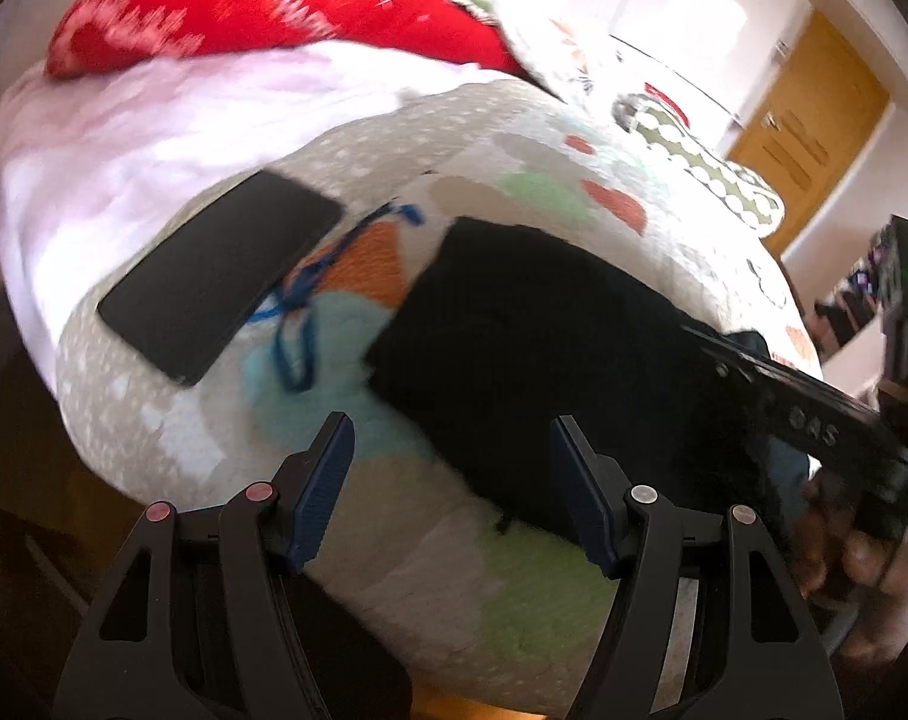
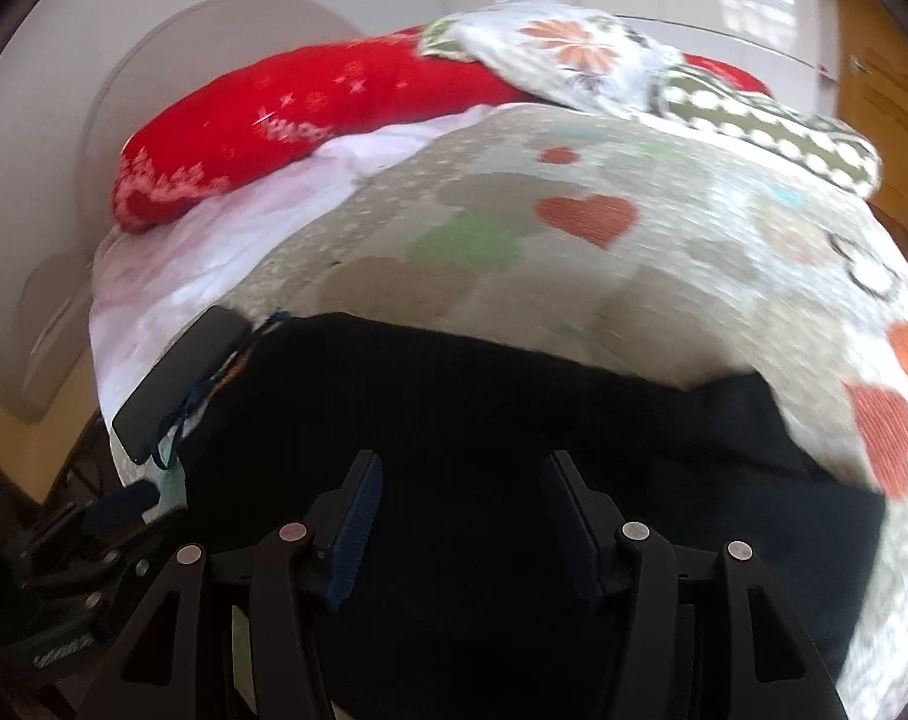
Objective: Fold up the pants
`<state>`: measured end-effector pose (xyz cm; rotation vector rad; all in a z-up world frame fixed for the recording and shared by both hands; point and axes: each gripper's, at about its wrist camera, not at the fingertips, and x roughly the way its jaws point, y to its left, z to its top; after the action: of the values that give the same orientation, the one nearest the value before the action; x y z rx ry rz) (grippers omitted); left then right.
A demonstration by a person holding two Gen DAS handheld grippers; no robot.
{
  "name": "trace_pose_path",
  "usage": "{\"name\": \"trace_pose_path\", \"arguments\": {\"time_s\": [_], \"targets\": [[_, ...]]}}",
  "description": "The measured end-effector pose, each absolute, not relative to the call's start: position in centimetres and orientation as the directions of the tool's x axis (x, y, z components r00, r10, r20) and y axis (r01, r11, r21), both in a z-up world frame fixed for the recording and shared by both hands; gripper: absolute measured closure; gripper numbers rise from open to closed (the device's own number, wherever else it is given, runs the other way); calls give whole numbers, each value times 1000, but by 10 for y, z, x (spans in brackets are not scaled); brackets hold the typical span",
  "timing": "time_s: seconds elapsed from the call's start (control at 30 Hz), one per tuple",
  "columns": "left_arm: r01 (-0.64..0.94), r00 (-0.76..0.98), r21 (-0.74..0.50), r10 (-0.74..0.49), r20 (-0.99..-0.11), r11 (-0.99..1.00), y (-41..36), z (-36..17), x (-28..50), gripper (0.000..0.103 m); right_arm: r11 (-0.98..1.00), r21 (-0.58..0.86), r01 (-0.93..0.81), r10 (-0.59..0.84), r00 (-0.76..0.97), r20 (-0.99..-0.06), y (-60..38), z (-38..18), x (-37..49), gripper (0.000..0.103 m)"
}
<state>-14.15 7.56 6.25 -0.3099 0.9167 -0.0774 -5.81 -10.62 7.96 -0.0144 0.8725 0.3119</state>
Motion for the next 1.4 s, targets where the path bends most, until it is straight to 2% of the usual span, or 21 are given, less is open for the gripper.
{"name": "trace_pose_path", "arguments": {"time_s": [0.1, 0.3, 0.37, 0.43, 0.53, 0.6, 0.63, 0.67, 0.7, 0.8, 0.87, 0.9, 0.97, 1.03, 1.13, 1.2, 1.4], "targets": [[-87, 595, -333, -220, -774, 939, 82, 55, -135, 36, 939, 88, -331, 279, 589, -758, -82, 78, -39, 39], [-90, 537, -396, -291, -792, 914, 77, 36, -118, 35, 900, -30, -435, 254, 578, -775, -44, 72, -2, 36], [-82, 541, -396, -293, -788, 914, 74, 34, -114, 30, 886, -34, -462, 261, 560, -786, -36, 66, 12, 34], [-74, 549, -419, -313, -775, 905, 73, 33, -109, 22, 877, -14, -480, 277, 530, -802, -31, 56, 26, 33], [-78, 559, -457, -341, -756, 886, 75, 30, -100, 20, 871, 87, -483, 358, 503, -787, -39, 47, 36, 34], [-65, 588, -470, -347, -731, 880, 76, 30, -98, 20, 855, 243, -458, 462, 460, -758, -54, 41, 41, 50], [-55, 608, -464, -339, -718, 884, 75, 32, -100, 40, 848, 295, -441, 493, 449, -746, -60, 39, 42, 58], [-50, 619, -438, -317, -719, 897, 73, 34, -101, 54, 849, 323, -418, 504, 454, -735, -66, 40, 41, 65], [-31, 619, -440, -328, -713, 898, 71, 36, -102, 67, 849, 330, -413, 506, 458, -731, -67, 42, 39, 67], [36, 663, -436, -348, -663, 899, 65, 55, -114, 77, 855, 317, -410, 502, 504, -703, -71, 66, 22, 69], [110, 712, -375, -337, -617, 920, 50, 76, -128, 78, 865, 319, -386, 493, 545, -678, -83, 85, 12, 69], [136, 730, -339, -325, -601, 931, 41, 83, -134, 78, 877, 327, -351, 478, 569, -669, -94, 96, 4, 67], [190, 777, -224, -286, -561, 956, 16, 95, -153, 78, 883, 368, -291, 469, 594, -654, -114, 112, -7, 42], [230, 800, -143, -271, -536, 963, -7, 96, -167, 78, 845, 467, -259, 520, 598, -610, -135, 124, -18, 28], [275, 803, -77, -273, -529, 958, -35, 91, -177, 78, 812, 548, -202, 558, 544, -626, -150, 132, -26, 25], [305, 801, -48, -284, -528, 951, -49, 87, -182, 78, 811, 547, -207, 566, 517, -643, -148, 137, -31, 24], [336, 800, -13, -292, -525, 942, -68, 80, -186, 78, 897, 359, -258, 441, 466, -767, -123, 128, -43, 22]]}}
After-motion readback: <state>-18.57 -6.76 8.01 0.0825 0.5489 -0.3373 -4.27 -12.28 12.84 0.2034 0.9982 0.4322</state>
